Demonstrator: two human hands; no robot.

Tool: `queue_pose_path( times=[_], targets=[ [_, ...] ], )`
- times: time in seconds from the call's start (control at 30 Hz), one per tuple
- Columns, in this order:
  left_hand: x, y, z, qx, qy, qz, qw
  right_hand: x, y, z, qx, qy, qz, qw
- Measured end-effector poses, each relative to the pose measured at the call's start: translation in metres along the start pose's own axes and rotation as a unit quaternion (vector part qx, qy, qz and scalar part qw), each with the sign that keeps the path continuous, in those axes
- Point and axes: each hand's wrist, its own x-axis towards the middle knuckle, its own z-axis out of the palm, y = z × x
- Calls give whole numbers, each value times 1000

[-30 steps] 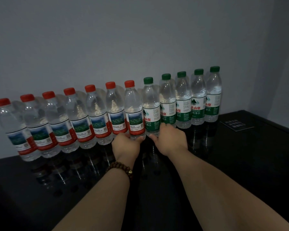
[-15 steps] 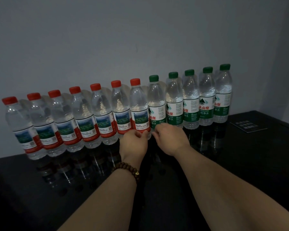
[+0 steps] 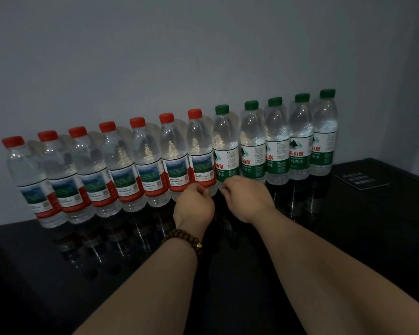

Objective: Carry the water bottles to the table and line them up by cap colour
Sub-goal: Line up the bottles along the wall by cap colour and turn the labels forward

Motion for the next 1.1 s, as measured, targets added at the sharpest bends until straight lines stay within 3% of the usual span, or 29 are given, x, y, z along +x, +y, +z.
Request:
queue_pose_path(
  times=[0.47, 0.7, 0.9, 1.1],
  targets=[
    [0, 0, -2, -3, -28, 14, 1000, 2, 2, 1, 13, -5, 7, 1000],
    [-2, 3, -4, -35, -27, -3, 999, 0, 0, -3, 10, 35, 72, 997],
    [-5, 6, -6, -55, -26, -19, 998, 3, 4, 2, 22, 14, 71, 997],
    [-7, 5, -16, -189, -72, -49, 978, 0, 1, -2, 5, 38, 59, 998]
  ],
)
